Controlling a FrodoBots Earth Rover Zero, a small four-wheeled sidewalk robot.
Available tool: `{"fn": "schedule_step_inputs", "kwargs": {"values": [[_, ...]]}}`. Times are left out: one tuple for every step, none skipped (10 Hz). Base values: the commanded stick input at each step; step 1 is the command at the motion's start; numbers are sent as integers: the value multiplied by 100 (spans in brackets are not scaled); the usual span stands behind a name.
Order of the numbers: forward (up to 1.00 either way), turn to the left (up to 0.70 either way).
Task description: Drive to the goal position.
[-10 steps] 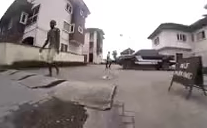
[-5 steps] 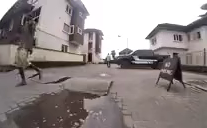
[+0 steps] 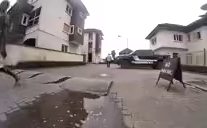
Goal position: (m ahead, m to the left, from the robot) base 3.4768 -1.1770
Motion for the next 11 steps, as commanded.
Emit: {"fn": "schedule_step_inputs", "kwargs": {"values": [[0, -68], [0, -70], [0, -70], [0, -70], [0, -70], [0, -70], [0, -70], [0, -70], [0, -70], [0, -70], [0, -70]]}}
